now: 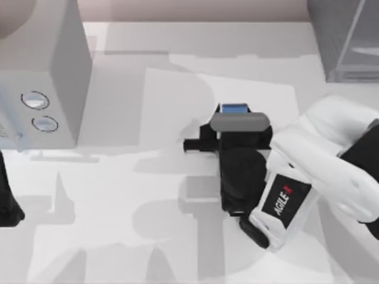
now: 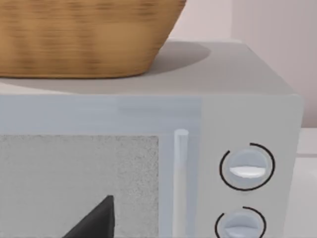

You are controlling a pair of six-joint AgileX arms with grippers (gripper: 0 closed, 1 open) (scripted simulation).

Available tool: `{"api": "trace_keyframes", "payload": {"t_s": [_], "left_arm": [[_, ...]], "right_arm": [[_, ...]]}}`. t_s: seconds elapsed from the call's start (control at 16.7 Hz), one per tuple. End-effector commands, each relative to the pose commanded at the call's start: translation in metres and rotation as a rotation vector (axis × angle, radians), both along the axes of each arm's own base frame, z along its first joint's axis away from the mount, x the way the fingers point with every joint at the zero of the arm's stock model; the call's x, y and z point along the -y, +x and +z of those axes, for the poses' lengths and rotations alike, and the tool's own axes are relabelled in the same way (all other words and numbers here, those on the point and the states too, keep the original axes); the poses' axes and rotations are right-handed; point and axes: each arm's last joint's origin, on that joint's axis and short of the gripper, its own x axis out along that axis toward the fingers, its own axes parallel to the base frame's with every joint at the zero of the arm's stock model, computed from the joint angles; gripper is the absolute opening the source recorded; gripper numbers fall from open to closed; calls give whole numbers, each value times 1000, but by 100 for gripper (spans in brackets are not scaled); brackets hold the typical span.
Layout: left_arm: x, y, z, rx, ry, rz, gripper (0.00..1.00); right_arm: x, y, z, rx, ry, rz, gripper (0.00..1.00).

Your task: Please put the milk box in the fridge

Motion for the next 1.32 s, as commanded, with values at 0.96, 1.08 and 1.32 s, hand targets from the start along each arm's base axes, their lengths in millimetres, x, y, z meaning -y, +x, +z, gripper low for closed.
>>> {"api": "trace_keyframes", "payload": {"t_s": [0.96, 1.08, 1.32], "left_arm": [[0, 0, 0, 0, 0, 0, 100], [0, 0, 0, 0, 0, 0, 100], [0, 0, 0, 0, 0, 0, 100]], "right_arm": [[-6, 6, 67, -3, -4, 6, 0], [-6, 5, 106, 8, 4, 5, 0], [-1, 0, 148, 1, 1, 2, 0]]}}
